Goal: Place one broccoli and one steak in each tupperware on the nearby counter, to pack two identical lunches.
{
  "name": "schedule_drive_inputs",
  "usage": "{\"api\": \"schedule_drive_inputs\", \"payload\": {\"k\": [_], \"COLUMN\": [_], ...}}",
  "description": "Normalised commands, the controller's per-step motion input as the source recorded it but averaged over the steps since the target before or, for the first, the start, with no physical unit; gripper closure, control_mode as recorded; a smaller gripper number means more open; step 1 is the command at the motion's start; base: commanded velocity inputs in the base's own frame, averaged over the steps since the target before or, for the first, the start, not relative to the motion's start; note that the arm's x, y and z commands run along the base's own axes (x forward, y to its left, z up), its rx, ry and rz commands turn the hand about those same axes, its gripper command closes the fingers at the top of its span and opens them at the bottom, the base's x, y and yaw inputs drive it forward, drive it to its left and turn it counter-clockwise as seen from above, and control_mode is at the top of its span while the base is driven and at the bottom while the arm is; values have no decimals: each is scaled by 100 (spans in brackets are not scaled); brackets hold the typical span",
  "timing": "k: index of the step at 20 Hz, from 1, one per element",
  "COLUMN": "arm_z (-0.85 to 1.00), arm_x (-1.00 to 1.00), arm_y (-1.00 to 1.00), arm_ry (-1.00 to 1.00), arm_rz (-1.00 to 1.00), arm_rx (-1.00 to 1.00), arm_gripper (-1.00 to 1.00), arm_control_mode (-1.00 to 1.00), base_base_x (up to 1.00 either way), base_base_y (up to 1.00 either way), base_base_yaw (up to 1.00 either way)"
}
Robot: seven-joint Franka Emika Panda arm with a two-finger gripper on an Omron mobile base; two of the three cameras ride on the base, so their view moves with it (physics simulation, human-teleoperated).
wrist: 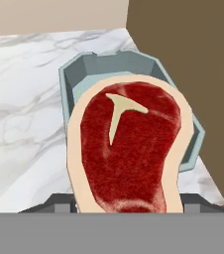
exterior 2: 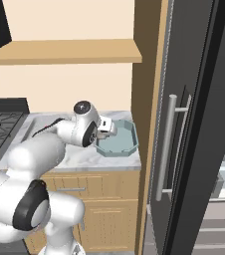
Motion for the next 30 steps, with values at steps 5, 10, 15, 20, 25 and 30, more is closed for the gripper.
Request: {"api": "schedule_drive_inputs", "payload": {"k": [5, 10, 15, 20, 25, 30], "arm_z": [-29, -26, -18, -13, -10, -11], "arm_x": [15, 31, 22, 19, 17, 18], "arm_y": [-5, 0, 0, 0, -1, -2], "arm_ry": [0, 1, 5, 6, 5, 2], "arm_rz": [0, 2, 1, 0, 0, 1], "arm_rx": [0, 0, 0, 0, 0, 0], "arm_gripper": [100, 100, 100, 100, 100, 100], "arm_control_mode": [-100, -100, -100, -100, -100, -100], "base_base_x": [0, 0, 0, 0, 0, 0], "base_base_y": [0, 0, 0, 0, 0, 0], "base_base_yaw": [0, 0, 0, 0, 0, 0]}}
